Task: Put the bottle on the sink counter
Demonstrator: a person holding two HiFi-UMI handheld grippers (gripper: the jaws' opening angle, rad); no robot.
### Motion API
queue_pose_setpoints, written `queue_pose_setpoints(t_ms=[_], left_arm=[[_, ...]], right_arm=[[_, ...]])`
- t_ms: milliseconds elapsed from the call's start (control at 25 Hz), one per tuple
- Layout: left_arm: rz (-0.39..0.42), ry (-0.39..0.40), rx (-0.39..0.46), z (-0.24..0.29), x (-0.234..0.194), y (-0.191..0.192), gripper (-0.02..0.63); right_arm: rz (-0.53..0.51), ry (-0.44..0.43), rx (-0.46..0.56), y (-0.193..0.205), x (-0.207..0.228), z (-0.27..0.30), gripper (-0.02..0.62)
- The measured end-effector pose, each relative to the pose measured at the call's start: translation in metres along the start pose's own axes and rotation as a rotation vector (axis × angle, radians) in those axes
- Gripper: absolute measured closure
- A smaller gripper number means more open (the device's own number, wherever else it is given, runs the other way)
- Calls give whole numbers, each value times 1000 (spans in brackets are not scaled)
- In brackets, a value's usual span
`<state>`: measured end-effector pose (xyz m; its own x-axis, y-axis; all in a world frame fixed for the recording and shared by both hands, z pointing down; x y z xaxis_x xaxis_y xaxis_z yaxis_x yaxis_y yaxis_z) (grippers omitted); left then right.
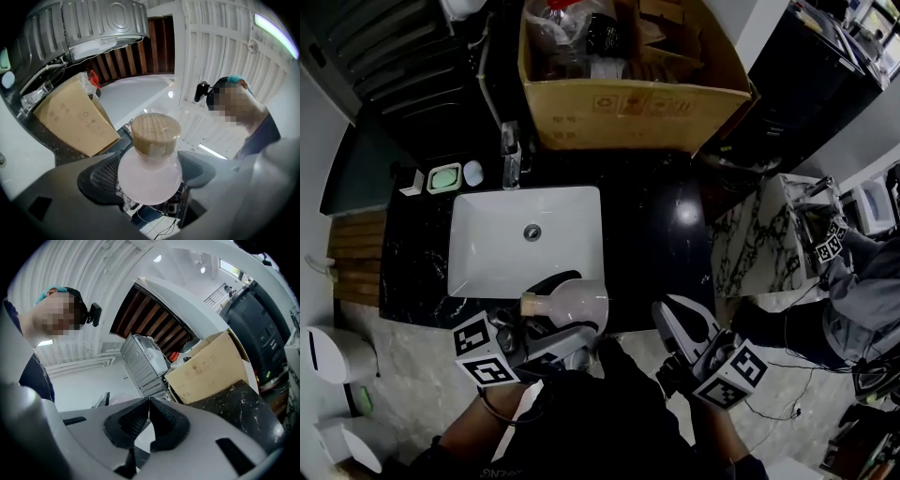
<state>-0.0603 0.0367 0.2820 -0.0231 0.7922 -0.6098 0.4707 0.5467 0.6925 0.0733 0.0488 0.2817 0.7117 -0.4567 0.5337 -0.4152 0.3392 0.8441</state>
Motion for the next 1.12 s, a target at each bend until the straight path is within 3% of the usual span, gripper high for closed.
queue_pose_setpoints(t_ms=[760, 1120], left_arm=[[11, -138, 30, 57, -111, -25, 219], [59, -202, -16, 75, -171, -31, 219]], right_arm=[[65, -60, -89, -31, 100, 80, 569], [56, -52, -151, -21, 146, 99, 569]])
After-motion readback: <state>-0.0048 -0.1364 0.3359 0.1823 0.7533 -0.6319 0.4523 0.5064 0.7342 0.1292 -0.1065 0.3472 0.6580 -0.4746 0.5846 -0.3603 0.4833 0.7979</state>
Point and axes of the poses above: the fingertips, and each gripper's own axes: z forward along the fingers, x to its right, y out of its underside, the point moved 2 cm from there along -z, backward along the fingers, and after that the axes turned 10 degrees about y, right-handed, at the moved point
